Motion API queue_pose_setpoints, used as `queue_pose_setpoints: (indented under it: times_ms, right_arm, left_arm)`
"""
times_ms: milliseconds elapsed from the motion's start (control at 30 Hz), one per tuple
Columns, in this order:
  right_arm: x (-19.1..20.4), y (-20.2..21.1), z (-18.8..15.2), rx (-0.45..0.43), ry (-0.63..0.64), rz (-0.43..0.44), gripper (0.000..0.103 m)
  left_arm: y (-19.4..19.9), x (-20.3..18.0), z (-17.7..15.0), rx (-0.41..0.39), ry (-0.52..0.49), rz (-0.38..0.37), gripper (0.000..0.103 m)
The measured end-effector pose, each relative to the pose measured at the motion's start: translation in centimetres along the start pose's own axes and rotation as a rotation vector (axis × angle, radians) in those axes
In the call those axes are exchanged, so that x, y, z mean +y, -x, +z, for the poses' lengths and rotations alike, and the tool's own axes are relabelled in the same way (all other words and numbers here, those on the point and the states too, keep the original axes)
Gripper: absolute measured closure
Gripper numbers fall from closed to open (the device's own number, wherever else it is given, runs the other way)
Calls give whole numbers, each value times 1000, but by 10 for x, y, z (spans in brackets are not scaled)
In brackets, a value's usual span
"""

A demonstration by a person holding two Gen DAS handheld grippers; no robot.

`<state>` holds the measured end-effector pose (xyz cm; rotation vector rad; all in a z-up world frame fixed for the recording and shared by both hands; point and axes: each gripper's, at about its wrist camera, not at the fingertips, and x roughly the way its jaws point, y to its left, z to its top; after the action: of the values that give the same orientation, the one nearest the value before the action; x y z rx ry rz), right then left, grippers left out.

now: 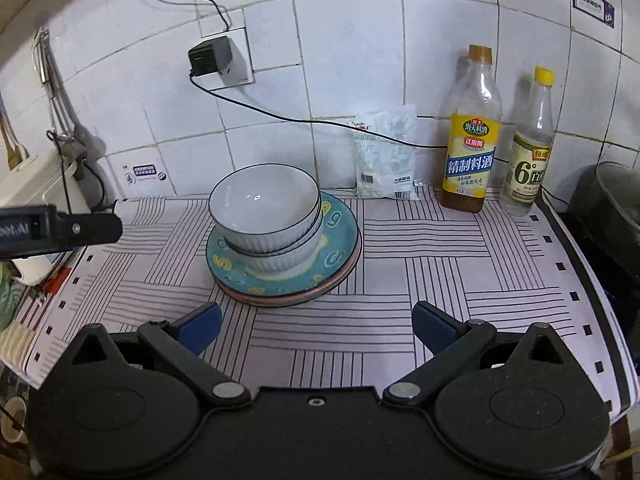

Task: Organize plates and bowls
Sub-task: 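Open both grippers and pull them back from the bowl stack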

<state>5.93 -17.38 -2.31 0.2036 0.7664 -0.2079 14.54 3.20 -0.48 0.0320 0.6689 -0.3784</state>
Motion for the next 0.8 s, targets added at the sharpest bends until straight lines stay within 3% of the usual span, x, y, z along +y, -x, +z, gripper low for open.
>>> queue_pose_setpoints:
  times_ms: [200,267,500,667,800]
  right_arm:
    - [5,20,-3,0,17,-22,1]
    - [5,28,-3,-5,18,-21,1]
    - [13,52,-5,-26,39,-53,1]
    - [16,68,-9,-37,28,-66,0]
    - [19,77,-11,-42,40,-99,0]
  left_arm:
    - [16,4,-9,17,12,23,33]
    - [23,5,-11,12,15,34,24]
    - [46,2,-13,3,-6,18,18]
    - [62,-1,-12,-2,-40,44,4]
    - [73,-2,-13,17,-32,54,0]
